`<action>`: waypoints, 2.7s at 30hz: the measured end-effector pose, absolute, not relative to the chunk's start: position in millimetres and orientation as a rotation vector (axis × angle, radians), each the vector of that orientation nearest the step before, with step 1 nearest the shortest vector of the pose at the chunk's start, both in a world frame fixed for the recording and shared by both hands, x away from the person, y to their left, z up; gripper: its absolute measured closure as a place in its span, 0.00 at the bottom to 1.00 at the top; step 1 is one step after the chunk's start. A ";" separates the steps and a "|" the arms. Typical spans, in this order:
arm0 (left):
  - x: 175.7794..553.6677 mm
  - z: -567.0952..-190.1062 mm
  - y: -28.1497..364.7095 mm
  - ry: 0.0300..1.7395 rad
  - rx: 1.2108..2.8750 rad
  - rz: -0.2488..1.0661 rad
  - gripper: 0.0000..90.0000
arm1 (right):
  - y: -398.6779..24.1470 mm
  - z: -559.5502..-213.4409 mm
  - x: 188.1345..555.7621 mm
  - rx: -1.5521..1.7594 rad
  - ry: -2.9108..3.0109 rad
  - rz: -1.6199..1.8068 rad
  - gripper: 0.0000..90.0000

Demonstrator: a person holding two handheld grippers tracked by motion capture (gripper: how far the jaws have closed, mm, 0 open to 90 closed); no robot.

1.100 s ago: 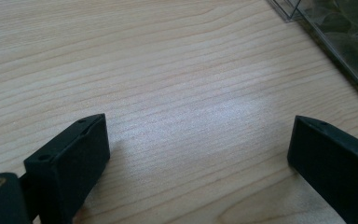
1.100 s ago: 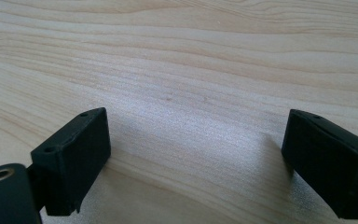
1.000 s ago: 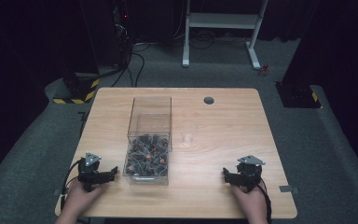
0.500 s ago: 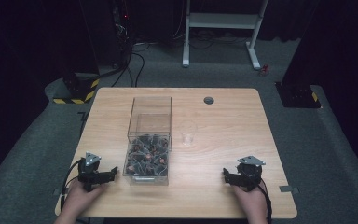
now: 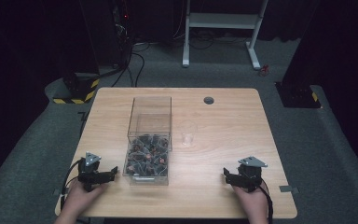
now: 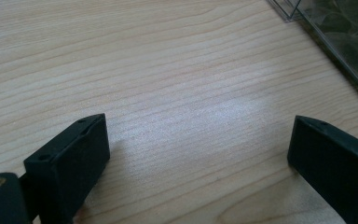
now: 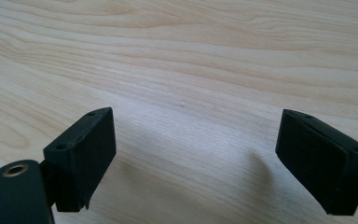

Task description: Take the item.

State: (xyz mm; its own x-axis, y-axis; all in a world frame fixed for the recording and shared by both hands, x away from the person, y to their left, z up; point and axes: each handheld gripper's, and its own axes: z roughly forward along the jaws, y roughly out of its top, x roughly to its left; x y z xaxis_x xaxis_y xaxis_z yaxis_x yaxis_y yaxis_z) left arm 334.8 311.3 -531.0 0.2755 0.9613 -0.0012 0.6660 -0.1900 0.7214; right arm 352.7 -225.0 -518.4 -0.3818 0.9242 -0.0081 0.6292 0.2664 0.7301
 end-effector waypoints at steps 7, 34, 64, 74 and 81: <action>334.8 -530.9 311.3 1.460 1.937 0.621 0.06 | -214.0 -504.8 345.7 1.331 2.109 0.982 0.14; 334.8 -530.8 311.9 1.458 1.938 0.623 0.06 | -182.9 -470.8 342.0 1.207 2.128 1.097 0.17; 334.8 -530.9 311.3 1.460 1.938 0.620 0.06 | -140.5 -439.4 350.2 1.059 2.186 1.203 0.22; 334.8 -530.9 311.2 1.461 1.937 0.620 0.06 | -121.2 -431.6 349.7 1.012 2.199 1.239 0.24; 334.7 -530.7 311.6 1.458 1.944 0.620 0.06 | -107.6 -428.4 350.8 0.970 2.213 1.254 0.25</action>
